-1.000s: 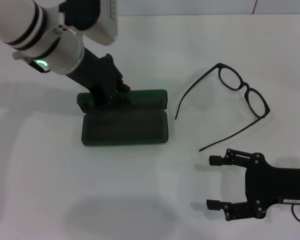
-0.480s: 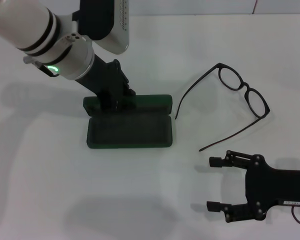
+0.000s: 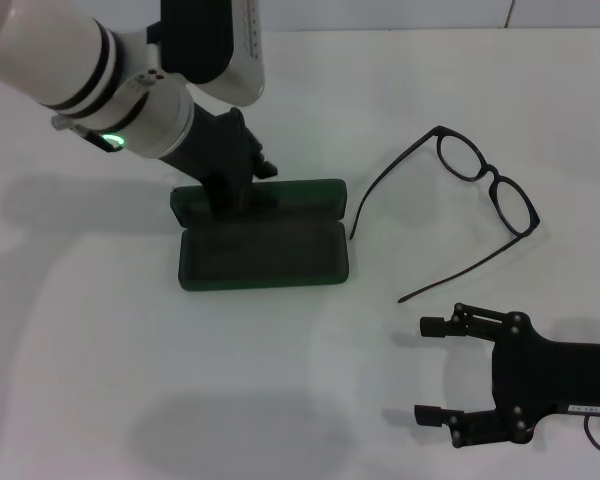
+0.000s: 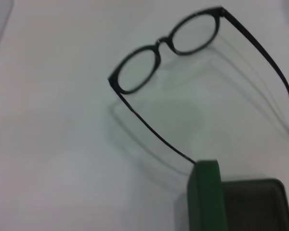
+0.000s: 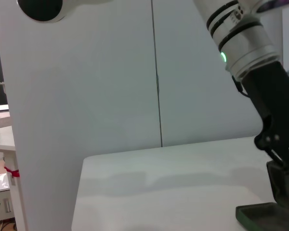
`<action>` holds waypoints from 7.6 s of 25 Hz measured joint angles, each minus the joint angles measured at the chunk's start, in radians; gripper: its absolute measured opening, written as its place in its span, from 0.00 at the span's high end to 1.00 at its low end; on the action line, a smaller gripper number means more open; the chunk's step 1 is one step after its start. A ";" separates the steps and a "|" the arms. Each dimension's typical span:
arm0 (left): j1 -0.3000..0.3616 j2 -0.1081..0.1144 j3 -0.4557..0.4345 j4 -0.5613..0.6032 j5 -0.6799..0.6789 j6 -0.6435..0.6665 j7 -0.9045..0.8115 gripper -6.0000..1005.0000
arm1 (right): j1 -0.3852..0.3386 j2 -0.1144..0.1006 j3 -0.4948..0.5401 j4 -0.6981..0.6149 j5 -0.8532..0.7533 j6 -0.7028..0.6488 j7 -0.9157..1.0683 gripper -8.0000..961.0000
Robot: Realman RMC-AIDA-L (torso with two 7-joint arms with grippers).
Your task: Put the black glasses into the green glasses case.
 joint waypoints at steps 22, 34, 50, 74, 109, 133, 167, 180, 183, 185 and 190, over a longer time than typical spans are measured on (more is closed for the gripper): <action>0.126 0.036 -0.413 -0.263 -0.578 0.166 0.053 0.30 | 0.002 -0.003 0.009 0.000 0.002 -0.009 0.012 0.10; 0.396 0.040 -0.613 -0.474 -0.779 0.208 0.471 0.30 | -0.003 -0.013 0.061 -0.002 0.009 -0.009 0.012 0.10; 0.589 0.014 -0.617 -0.554 -0.627 0.255 0.780 0.12 | 0.001 -0.067 0.167 -0.110 0.002 0.087 0.233 0.10; 0.528 0.011 -0.610 -0.557 -0.532 0.263 0.776 0.12 | 0.539 -0.143 0.172 -0.348 -0.953 0.190 1.656 0.14; 0.526 0.015 -0.613 -0.547 -0.523 0.266 0.778 0.12 | 0.679 -0.037 0.143 -0.159 -1.137 0.352 1.779 0.24; 0.513 0.017 -0.617 -0.548 -0.523 0.265 0.774 0.12 | 0.666 -0.022 0.103 -0.191 -1.176 0.391 1.763 0.88; 0.503 0.043 -0.619 -0.552 -0.630 0.334 0.624 0.13 | 0.259 -0.032 0.325 -0.568 -0.716 0.338 1.316 0.92; 0.407 0.029 -0.614 -0.569 -0.634 0.412 0.635 0.13 | 0.195 -0.018 0.341 -0.406 -0.277 0.147 0.655 0.93; 0.378 0.021 -0.618 -0.583 -0.640 0.415 0.662 0.13 | 0.198 -0.007 0.341 -0.369 -0.256 0.131 0.572 0.93; 0.357 0.017 -0.619 -0.603 -0.648 0.413 0.672 0.13 | 0.201 -0.002 0.340 -0.353 -0.255 0.131 0.547 0.93; 0.338 0.013 -0.615 -0.644 -0.706 0.424 0.828 0.21 | 0.205 0.000 0.332 -0.325 -0.255 0.130 0.522 0.93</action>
